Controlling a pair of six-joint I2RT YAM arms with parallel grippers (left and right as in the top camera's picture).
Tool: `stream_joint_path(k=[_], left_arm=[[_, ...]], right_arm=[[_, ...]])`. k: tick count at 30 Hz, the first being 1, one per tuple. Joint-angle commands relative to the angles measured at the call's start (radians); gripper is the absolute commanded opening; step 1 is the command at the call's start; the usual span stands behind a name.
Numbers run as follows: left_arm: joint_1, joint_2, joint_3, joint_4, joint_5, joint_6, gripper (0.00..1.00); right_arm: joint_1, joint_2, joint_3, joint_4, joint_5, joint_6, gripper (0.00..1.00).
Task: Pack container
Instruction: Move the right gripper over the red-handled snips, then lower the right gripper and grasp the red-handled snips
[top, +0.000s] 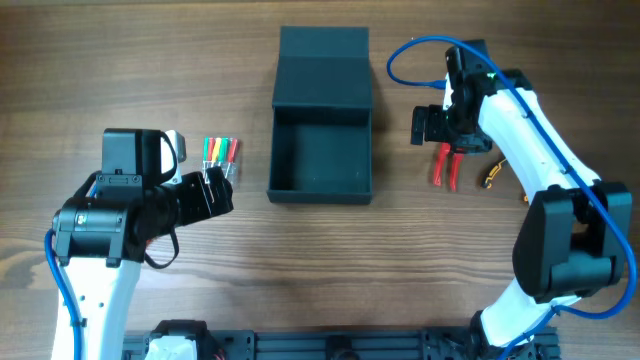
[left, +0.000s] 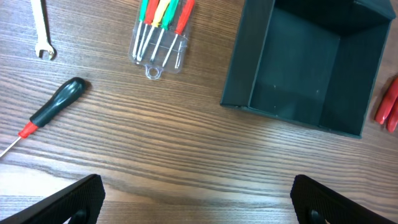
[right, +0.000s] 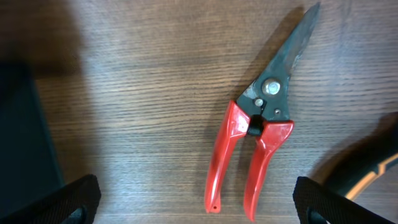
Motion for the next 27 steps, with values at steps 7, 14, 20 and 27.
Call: stream_joint_path(k=[7,14,20,27], left_arm=[[-0.003,0.002,0.018,0.002,-0.01,0.021,1.0],[-0.003,0.002,0.018,0.002,-0.01,0.021,1.0],[-0.003,0.002,0.017,0.002,-0.01,0.021,1.0],[-0.003,0.002,0.018,0.002,-0.01,0.021,1.0]], right_arm=[[0.001,0.019,-0.123,0.096,-0.007,-0.013,1.0],[0.002,0.019,-0.164,0.168,-0.025,-0.011,1.0],[0.002,0.019,-0.175,0.195,-0.029,-0.004,1.0],[0.002,0.035,-0.179,0.204,-0.029,-0.002,0.99]])
